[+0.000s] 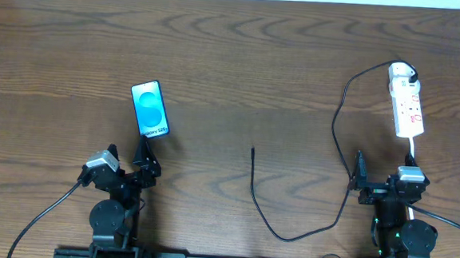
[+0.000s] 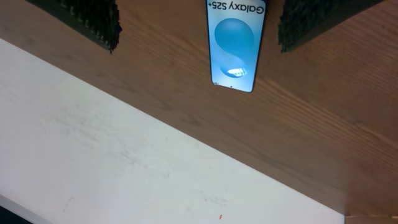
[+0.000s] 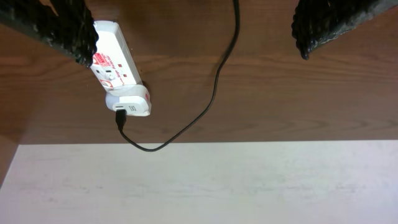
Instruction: Plug charger to phone and switch on socket
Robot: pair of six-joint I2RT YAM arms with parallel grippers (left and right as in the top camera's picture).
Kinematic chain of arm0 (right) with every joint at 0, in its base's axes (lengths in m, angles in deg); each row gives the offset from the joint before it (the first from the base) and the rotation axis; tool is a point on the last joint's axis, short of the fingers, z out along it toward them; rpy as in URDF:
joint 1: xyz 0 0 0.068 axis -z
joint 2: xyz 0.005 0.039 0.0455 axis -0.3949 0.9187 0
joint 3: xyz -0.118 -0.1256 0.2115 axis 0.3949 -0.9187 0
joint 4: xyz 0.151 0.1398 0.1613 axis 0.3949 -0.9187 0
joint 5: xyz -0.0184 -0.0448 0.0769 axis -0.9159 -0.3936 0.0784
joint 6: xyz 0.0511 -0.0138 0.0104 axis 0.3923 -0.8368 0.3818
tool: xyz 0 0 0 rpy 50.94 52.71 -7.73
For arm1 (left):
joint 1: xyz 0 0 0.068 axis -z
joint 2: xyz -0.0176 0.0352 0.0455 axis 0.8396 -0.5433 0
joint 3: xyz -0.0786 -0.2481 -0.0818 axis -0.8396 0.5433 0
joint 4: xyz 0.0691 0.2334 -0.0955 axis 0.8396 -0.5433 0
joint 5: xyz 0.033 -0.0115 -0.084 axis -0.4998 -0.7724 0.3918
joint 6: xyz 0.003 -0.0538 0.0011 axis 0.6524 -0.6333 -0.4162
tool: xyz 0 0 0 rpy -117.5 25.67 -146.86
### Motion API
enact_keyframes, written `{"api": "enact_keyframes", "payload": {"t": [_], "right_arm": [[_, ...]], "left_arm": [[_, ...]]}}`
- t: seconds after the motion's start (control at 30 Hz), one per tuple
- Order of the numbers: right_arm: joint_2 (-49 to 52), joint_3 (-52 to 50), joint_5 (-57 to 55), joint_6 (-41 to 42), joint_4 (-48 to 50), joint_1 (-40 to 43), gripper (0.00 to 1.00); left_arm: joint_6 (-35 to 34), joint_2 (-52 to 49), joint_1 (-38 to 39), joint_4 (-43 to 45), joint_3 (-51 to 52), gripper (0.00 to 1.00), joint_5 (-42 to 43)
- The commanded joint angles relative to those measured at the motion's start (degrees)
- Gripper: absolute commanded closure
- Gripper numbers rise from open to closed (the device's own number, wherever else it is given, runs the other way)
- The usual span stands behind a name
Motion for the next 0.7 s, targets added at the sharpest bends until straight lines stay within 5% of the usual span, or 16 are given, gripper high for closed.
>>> {"api": "enact_keyframes", "payload": {"t": [0.0, 0.67], "right_arm": [[-0.5, -0.1, -0.5, -0.8, -0.3, -0.3, 0.01], [-0.5, -0.1, -0.5, -0.8, -0.3, -0.3, 0.01]], "left_arm": [[1.2, 0.3, -0.3, -2.2, 1.1, 0.19, -0.5], [1.2, 0.3, -0.3, -2.2, 1.1, 0.19, -0.5]]}}
